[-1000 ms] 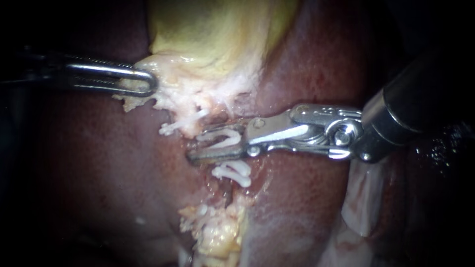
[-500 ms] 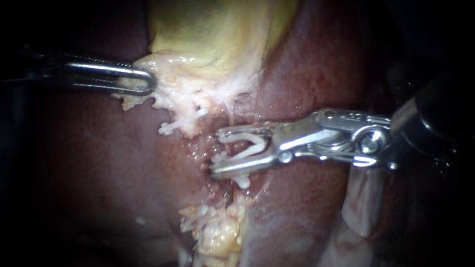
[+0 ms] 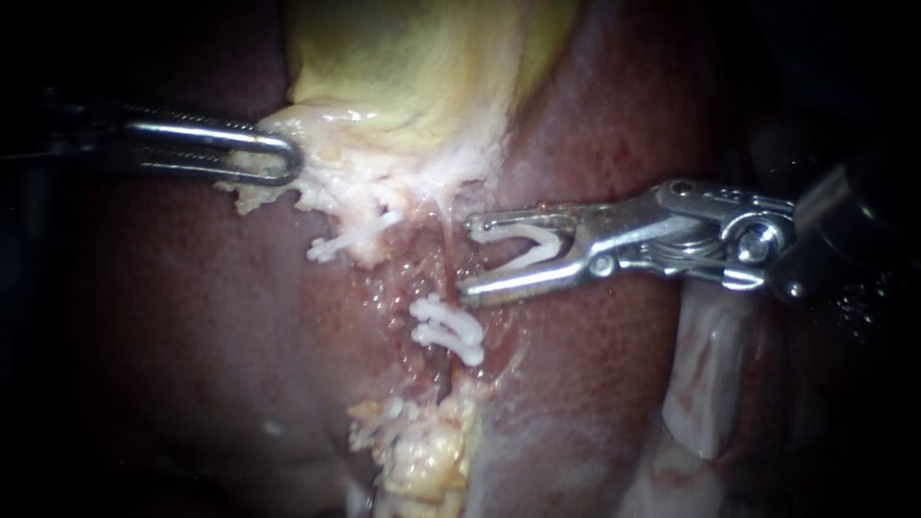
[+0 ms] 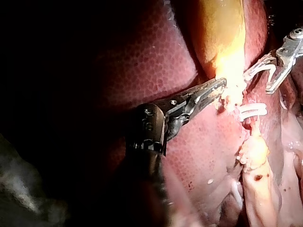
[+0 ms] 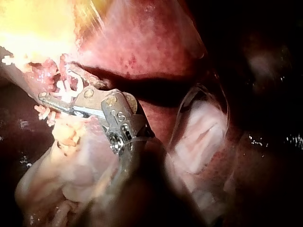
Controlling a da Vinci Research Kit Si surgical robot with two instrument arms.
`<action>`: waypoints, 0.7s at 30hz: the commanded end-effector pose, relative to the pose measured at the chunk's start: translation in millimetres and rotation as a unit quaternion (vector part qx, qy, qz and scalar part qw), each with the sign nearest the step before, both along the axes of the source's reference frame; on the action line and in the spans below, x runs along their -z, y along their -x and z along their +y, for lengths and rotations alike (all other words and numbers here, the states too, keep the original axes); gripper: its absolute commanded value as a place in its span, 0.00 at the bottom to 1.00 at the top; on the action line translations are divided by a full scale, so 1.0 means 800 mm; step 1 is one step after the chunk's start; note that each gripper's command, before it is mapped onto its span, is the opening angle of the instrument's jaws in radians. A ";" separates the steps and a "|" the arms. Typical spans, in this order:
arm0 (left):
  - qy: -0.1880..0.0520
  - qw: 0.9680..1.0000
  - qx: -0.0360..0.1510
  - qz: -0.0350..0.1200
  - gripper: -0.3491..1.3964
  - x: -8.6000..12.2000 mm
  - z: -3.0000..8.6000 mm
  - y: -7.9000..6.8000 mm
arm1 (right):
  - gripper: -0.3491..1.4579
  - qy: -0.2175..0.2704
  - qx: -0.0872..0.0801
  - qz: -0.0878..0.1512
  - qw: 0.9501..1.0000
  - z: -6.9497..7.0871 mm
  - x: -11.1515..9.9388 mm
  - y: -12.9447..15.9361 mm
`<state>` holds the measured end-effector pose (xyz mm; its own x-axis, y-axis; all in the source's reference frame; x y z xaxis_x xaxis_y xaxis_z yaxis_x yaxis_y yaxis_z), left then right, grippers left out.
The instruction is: Clipping third clip right tube
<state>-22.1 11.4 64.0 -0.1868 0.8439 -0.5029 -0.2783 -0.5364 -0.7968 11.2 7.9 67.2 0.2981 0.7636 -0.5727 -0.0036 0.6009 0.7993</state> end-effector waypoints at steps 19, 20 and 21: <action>0.000 1.000 0.000 0.000 0.00 0.0000 0.0000 0.0001 | 0.47 -0.048 -0.040 0.050 0.997 -0.0016 -0.0031 -0.0063; 0.000 1.000 0.000 0.000 0.00 0.0000 0.0000 0.0001 | 0.47 -0.052 -0.038 0.054 0.996 -0.0016 -0.0029 -0.0063; 0.000 1.000 0.000 0.000 0.00 0.0000 0.0000 0.0001 | 0.47 -0.053 -0.035 0.059 0.996 -0.0017 -0.0026 -0.0063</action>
